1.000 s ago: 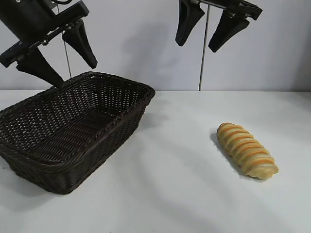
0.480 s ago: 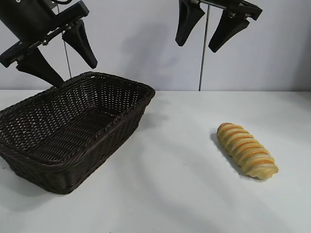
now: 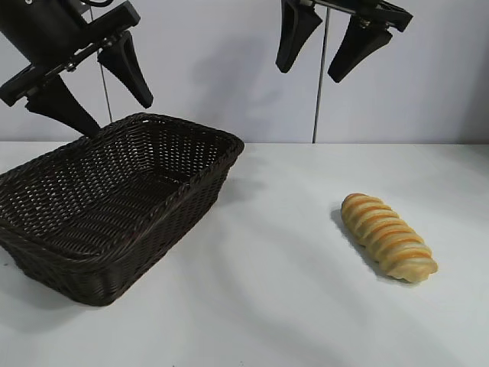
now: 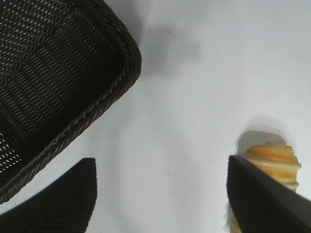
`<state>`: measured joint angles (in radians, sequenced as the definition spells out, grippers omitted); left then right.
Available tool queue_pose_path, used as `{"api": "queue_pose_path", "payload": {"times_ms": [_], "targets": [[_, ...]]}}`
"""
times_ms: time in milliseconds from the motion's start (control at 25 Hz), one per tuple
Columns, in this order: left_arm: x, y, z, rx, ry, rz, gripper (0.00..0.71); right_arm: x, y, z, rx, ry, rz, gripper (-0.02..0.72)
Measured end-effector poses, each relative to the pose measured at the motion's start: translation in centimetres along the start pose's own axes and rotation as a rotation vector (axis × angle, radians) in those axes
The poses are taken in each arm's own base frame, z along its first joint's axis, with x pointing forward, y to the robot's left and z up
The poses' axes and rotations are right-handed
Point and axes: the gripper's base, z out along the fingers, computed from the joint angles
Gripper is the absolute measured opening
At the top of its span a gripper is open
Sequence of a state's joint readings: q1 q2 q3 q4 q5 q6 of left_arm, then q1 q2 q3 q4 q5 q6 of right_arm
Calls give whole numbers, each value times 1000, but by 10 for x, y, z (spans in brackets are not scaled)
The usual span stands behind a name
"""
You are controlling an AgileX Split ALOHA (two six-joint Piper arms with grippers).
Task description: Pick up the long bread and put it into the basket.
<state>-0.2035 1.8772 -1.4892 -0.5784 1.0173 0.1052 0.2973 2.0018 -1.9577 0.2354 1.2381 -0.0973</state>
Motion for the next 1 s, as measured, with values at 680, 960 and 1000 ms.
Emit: {"api": "queue_pose_path", "payload": {"times_ms": [680,960,1000], "targets": [[22,-17,-39,18,-35,37,541,0,0,0,0,-1,0,540],[58,-15,-53,9,-43,16,541,0,0,0,0,-1,0,540],[62,-15,-55,5,-50,3,541,0,0,0,0,-1,0,540]]}}
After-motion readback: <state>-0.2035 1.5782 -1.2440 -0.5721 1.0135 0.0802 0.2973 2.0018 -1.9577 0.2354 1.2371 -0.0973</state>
